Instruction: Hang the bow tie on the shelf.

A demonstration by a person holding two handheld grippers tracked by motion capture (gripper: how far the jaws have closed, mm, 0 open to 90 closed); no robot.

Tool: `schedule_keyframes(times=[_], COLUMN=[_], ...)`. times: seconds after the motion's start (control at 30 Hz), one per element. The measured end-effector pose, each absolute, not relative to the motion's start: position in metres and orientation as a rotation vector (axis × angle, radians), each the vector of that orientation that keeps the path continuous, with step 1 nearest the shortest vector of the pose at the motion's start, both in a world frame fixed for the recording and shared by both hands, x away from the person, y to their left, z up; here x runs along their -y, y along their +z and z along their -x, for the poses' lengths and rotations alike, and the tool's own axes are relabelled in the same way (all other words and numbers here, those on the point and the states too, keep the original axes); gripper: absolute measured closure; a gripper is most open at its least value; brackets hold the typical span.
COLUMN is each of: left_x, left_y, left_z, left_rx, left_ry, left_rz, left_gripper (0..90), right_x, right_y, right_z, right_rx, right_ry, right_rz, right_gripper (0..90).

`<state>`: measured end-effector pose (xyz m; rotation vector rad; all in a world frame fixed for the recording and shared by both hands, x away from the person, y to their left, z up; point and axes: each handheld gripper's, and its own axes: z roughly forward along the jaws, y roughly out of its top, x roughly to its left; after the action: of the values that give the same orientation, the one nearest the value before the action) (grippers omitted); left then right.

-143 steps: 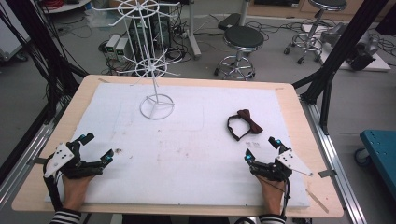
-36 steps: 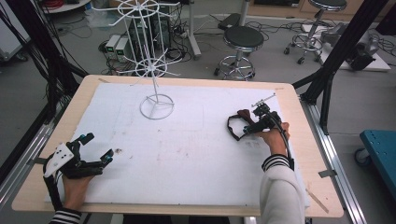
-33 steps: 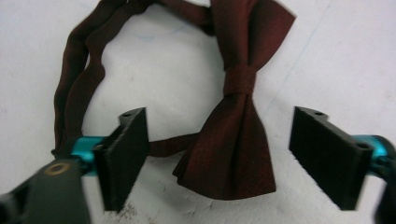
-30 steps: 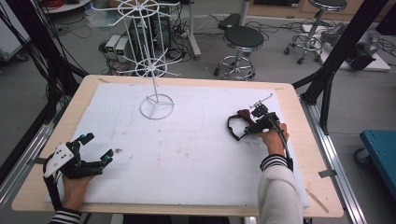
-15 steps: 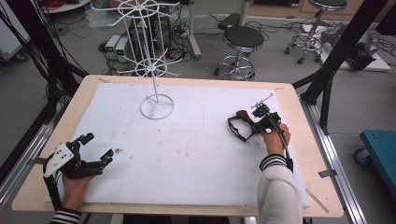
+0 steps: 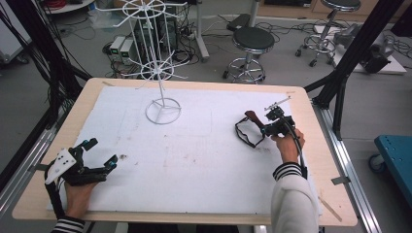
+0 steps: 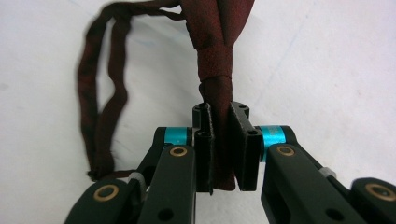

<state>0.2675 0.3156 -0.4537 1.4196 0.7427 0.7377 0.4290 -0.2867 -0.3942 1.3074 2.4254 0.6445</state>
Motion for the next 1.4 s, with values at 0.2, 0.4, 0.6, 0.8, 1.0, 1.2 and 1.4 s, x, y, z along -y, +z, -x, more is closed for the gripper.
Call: schedule_keyframes(times=[0.2,0.4,0.6,0.8,1.0,1.2,1.4], left_x=[-0.316,-0.316,-0.317,-0.318,-0.32,-0.321,-0.318], left_y=[-0.454,-0.454,-0.453,-0.451,-0.443,-0.426,-0.406], left_z=[-0.268,-0.268,-0.269,-0.271,-0.274,-0.277,-0.28], left_rx=[-0.744,-0.752,-0.761,-0.766,-0.761,-0.733,-0.689], left_ry=[0.737,0.732,0.717,0.689,0.644,0.596,0.574], left_rz=[-1.417,-1.412,-1.403,-1.451,-1.455,-1.481,-1.515], left_gripper=[1.7,1.7,1.7,1.7,1.7,1.7,1.7], right_x=[0.29,0.29,0.284,0.279,0.273,0.268,0.261], right_y=[-0.385,-0.376,-0.366,-0.359,-0.35,-0.341,-0.336], right_z=[-0.421,-0.411,-0.397,-0.385,-0.374,-0.36,-0.352], right_rx=[-2.417,-2.407,-2.402,-2.406,-2.403,-2.372,-2.369], right_ry=[0.768,0.877,0.972,1.068,1.164,1.306,1.368], right_rz=[-1.277,-1.235,-1.16,-1.092,-1.02,-0.961,-0.914], right_gripper=[81.2,81.3,81.2,81.2,81.2,81.2,81.2])
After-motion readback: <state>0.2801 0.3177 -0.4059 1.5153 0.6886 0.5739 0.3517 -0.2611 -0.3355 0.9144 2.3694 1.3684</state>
